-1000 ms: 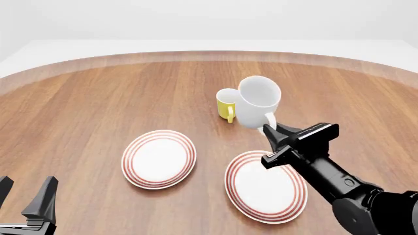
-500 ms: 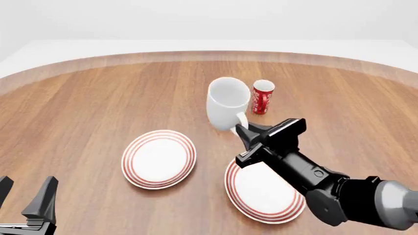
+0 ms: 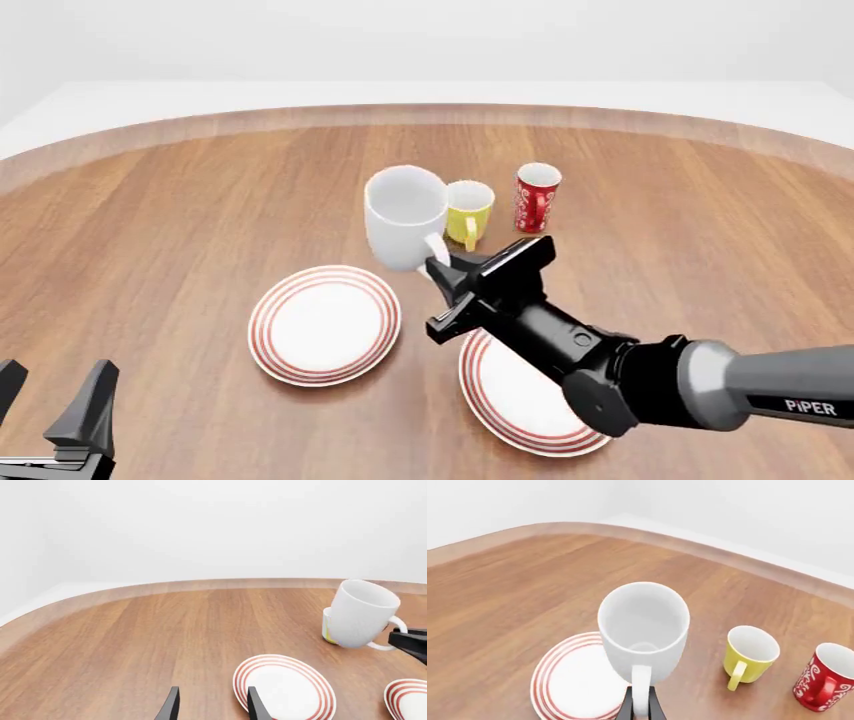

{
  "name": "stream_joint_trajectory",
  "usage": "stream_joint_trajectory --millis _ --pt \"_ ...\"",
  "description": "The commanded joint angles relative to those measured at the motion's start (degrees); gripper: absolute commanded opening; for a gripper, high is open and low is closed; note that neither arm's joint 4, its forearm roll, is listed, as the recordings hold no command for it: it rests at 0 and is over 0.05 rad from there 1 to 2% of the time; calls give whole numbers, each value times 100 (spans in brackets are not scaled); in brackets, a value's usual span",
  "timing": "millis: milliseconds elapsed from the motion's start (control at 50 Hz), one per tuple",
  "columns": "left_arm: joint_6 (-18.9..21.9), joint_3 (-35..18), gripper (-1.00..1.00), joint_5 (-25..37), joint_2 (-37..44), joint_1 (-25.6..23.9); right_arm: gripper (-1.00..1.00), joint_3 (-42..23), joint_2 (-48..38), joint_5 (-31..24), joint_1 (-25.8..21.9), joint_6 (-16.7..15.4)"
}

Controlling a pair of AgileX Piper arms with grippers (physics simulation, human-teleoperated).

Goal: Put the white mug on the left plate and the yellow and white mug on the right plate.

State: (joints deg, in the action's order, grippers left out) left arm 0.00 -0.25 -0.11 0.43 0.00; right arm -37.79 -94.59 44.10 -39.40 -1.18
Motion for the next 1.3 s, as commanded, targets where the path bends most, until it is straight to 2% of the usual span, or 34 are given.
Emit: stream_joint_trajectory --millis 20,400,1300 --pt "0 0 100 0 0 0 -100 -414 -376 -20 -193 15" --pt "0 0 100 0 0 0 -100 -875 -933 -65 -463 -15" --pt "0 0 100 0 0 0 -100 -1228 -1870 -26 -899 167"
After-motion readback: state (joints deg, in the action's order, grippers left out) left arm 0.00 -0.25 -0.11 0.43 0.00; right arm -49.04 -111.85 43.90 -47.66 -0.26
